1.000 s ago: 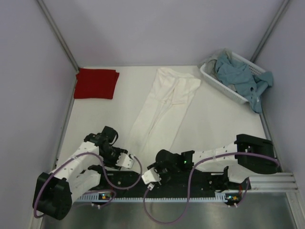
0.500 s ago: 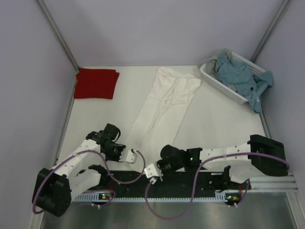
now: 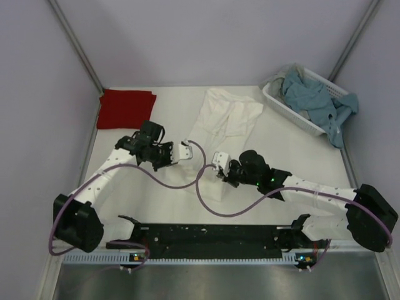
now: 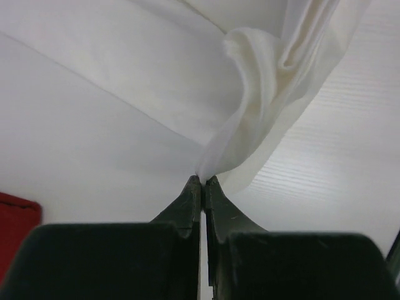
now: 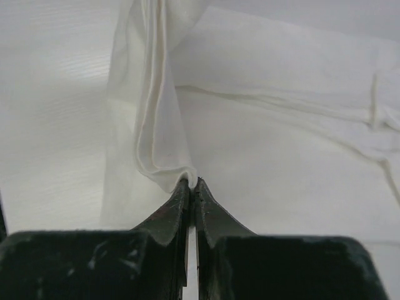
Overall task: Fold and stack the t-shirts
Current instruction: Fold the folded rectangular tshirt in 1/3 of the way
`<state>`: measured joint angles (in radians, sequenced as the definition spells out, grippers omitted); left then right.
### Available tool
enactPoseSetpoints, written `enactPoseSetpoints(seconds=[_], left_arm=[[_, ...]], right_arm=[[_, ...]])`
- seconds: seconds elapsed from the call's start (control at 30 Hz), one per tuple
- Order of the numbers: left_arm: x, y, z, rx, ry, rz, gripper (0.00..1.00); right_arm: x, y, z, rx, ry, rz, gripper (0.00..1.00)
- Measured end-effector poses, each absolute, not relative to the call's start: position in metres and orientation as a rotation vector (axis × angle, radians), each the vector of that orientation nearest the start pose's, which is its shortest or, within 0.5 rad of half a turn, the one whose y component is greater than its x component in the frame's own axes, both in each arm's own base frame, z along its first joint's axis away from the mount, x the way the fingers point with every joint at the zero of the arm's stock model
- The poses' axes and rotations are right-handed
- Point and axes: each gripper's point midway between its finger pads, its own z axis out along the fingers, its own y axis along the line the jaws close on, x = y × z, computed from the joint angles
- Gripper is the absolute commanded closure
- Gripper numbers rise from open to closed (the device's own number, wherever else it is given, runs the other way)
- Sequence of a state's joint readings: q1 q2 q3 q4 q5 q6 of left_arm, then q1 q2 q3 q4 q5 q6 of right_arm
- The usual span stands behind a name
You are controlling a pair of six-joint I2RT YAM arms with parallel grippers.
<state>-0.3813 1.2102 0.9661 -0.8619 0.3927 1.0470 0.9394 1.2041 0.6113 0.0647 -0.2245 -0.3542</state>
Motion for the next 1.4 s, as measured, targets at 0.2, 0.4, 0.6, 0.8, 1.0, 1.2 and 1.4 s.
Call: enactPoseSetpoints(seconds=[0.2,0.4,0.6,0.8,1.0,1.2,1.4], left_arm=[[0.310,-0.158,0.134,1.669,1.911,-0.257,1.00],[0.381,-0.182,0.121,1.602,1.966,-0.216,1.00],[0.416,-0.200,0.103,1.589,1.982,-0.198,1.00],[0.435,-0.213,0.092,1.596,1.975,-0.162,1.00],[0.452,-0.216,0.086,1.572,1.987,-0.120,1.00],[0.456,-0.219,0.072,1.568,2.019,-0.097,0.87],[0.482,-0.217,0.064,1.475,2.082,0.016,0.59]], right_arm=[[0.263,0.268,0.116,-1.179,1.695,0.403,1.00],[0.308,0.245,0.092,-1.114,1.769,0.256,1.00],[0.339,0.225,0.084,-1.055,1.819,0.169,1.00],[0.363,0.216,0.087,-1.026,1.857,0.121,1.00],[0.369,0.207,0.070,-1.038,1.930,0.051,1.00],[0.375,0.197,0.060,-1.033,1.979,-0.015,0.92],[0.401,0.175,0.046,-0.958,2.064,-0.128,0.79]])
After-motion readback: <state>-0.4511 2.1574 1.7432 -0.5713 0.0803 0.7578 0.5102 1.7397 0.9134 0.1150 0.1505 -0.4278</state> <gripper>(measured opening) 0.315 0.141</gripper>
